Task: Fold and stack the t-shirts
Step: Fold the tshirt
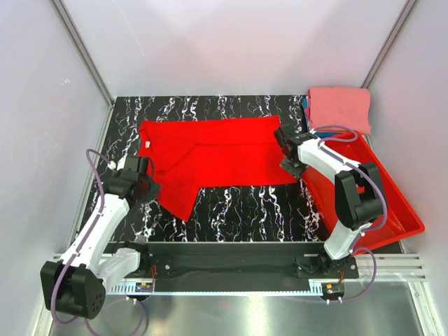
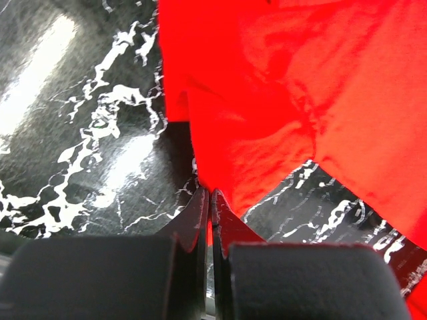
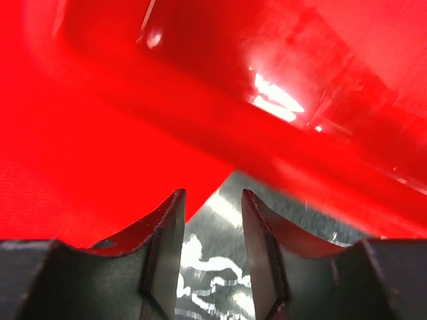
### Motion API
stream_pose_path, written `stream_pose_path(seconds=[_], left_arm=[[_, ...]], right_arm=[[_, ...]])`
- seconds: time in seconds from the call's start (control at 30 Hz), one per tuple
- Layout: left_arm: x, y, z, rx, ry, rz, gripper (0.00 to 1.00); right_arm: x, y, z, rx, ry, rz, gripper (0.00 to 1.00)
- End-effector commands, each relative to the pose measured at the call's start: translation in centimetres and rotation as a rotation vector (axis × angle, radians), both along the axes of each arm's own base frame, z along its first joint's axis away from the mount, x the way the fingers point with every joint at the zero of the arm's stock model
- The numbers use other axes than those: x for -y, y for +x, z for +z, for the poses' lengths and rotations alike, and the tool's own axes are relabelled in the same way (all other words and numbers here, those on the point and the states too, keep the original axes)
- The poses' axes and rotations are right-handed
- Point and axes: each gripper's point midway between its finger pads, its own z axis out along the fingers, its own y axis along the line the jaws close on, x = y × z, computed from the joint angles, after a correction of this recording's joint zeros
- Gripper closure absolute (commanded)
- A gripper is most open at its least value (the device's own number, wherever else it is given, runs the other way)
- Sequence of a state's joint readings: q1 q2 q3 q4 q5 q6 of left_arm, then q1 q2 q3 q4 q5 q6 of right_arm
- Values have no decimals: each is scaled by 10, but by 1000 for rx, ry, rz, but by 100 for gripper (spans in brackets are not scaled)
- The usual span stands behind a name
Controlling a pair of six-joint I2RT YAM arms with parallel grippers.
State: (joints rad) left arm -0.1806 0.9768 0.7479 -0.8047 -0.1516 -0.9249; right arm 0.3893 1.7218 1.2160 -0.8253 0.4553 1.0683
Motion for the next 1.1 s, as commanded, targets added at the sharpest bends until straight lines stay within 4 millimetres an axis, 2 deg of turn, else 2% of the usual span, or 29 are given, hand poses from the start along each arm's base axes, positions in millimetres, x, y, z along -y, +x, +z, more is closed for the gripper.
stream_pose_path(seconds=[0.0, 0.23, 0.53, 0.77, 1.07], left_arm=[[6, 24, 29, 109, -29, -36, 100], [3, 34, 37, 130, -36, -31, 100], [7, 35, 37, 138, -61, -30, 100], [9, 37, 35, 135, -68, -33, 100], [11, 42, 43, 158, -79, -30, 100]], right_arm=[[15, 11, -3, 32, -40, -40, 55], [16, 6, -21, 14, -24, -84, 57], [16, 1, -36, 11, -12, -143, 61], [17, 2, -41, 37, 5, -192, 62], [22, 0, -45, 44, -16, -228, 60]])
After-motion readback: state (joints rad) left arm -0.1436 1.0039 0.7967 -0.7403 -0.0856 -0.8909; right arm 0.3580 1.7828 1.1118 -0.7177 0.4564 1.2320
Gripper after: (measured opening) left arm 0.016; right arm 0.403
